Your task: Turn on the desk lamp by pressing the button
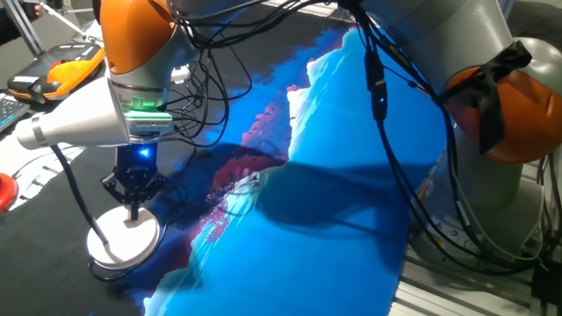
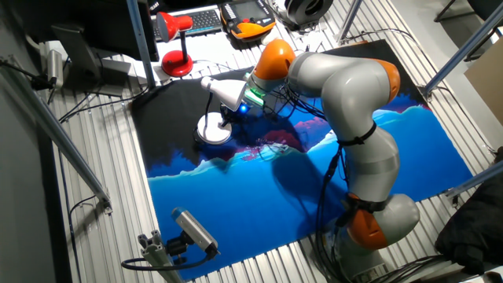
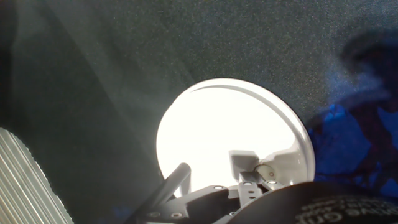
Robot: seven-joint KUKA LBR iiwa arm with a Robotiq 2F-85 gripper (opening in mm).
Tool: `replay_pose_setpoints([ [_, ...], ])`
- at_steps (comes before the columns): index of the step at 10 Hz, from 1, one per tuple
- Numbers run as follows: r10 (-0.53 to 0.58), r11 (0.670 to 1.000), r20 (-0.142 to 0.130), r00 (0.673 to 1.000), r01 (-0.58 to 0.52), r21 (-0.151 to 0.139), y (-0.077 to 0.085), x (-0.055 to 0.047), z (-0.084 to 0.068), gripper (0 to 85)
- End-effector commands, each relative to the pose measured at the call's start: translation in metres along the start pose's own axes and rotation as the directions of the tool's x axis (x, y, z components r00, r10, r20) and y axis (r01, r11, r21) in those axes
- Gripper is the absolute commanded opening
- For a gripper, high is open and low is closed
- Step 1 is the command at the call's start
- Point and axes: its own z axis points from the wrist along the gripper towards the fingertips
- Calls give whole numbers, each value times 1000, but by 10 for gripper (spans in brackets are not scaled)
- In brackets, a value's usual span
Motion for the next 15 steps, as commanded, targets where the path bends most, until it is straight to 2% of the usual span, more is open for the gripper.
replay_pose_setpoints([
  [1,0,1000,0,1000,0,0,0,0,1,0],
  [6,-7,1000,11,1000,7,-3,-1,3,9,0],
  [9,-2,1000,-2,1000,2,-1,1,1,-1,0],
  [11,-9,999,-17,1000,10,34,0,0,-21,0],
  [12,-36,997,-20,999,37,73,-3,-2,-33,0],
  [13,-67,991,-34,997,70,116,-6,-6,-46,0],
  [14,-87,987,-49,995,93,135,-12,-12,-58,0],
  [15,-106,984,-60,993,113,141,-21,-18,-68,0],
])
